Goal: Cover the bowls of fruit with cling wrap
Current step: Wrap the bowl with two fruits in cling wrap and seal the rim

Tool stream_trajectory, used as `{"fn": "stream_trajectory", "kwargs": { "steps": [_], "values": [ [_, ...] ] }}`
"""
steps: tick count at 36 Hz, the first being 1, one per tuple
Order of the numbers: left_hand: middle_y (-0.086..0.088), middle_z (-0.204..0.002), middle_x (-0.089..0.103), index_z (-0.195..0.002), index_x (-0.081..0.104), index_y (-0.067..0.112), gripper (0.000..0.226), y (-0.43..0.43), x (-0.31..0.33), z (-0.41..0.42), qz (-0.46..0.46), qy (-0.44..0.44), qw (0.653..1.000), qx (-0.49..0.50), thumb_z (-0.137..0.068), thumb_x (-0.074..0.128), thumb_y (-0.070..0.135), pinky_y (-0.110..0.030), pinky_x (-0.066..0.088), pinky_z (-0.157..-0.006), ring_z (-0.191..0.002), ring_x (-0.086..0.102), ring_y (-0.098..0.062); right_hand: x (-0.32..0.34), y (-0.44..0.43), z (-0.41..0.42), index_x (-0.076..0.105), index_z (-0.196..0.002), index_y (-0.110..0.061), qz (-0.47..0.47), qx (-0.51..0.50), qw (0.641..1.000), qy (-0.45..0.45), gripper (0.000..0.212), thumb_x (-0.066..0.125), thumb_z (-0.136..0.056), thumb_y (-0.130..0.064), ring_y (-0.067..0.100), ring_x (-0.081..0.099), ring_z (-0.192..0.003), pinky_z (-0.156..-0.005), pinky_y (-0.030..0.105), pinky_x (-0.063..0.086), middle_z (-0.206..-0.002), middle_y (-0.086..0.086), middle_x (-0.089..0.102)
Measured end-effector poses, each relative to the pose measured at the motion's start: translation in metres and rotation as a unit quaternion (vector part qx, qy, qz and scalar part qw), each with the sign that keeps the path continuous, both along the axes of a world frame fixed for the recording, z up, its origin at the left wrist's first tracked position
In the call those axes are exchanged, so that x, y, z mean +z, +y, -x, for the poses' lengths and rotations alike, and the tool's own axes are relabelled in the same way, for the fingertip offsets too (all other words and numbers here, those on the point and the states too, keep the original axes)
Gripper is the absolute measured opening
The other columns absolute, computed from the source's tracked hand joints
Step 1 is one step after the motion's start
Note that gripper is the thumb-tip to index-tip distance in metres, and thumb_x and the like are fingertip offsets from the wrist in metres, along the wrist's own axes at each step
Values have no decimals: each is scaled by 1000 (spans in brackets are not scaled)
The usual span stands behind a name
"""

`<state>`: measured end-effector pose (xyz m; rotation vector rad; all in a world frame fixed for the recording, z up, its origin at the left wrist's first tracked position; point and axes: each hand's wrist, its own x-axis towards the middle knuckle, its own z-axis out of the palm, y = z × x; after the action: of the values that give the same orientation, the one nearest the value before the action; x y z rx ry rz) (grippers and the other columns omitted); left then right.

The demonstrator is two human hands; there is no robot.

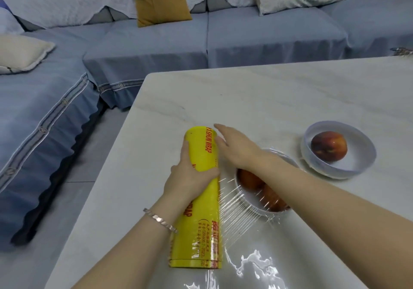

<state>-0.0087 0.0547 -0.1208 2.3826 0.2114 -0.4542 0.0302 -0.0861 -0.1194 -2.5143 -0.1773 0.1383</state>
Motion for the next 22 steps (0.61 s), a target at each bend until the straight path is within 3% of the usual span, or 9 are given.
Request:
{"fn": "stream_trajectory", "kwargs": {
  "steps": [4,9,14,17,22],
  "values": [
    [-16,-130,47,-145,-10,44,103,3,0,-3,-44,-12,999,8,-73,63,57,-34,40,-81,-110,53,-35,-14,3,-7,30,-141,-6,31,-17,996,83,49,35,-98,-30,33,45,-125,-102,39,36,-135,20,48],
    [-17,-127,46,-144,-13,42,104,2,-3,-1,-53,-6,999,8,-74,61,57,-35,40,-78,-106,54,-36,-13,-1,-6,43,-134,-7,30,-30,996,75,48,49,-92,-30,29,48,-119,-96,33,36,-128,18,52],
    [-18,-124,46,-144,-12,42,102,1,-6,0,-45,-13,999,18,-75,60,57,-35,38,-77,-104,54,-36,-11,1,-6,55,-123,-5,45,-33,997,60,39,50,-92,-27,26,50,-117,-90,25,33,-124,16,57],
    [-17,-123,44,-144,-12,43,101,0,-7,1,-49,-19,998,18,-75,59,58,-33,39,-75,-100,55,-36,-14,5,-7,63,-110,-4,55,-51,996,42,30,50,-89,-22,28,54,-113,-92,31,38,-118,15,62],
    [-16,-120,43,-144,-12,43,101,-1,-8,1,-57,-27,998,16,-75,59,57,-32,37,-73,-97,56,-35,-22,12,-10,64,-90,-1,73,-91,993,27,24,45,-86,-15,37,58,-97,-78,34,45,-101,20,65]
  ]
}}
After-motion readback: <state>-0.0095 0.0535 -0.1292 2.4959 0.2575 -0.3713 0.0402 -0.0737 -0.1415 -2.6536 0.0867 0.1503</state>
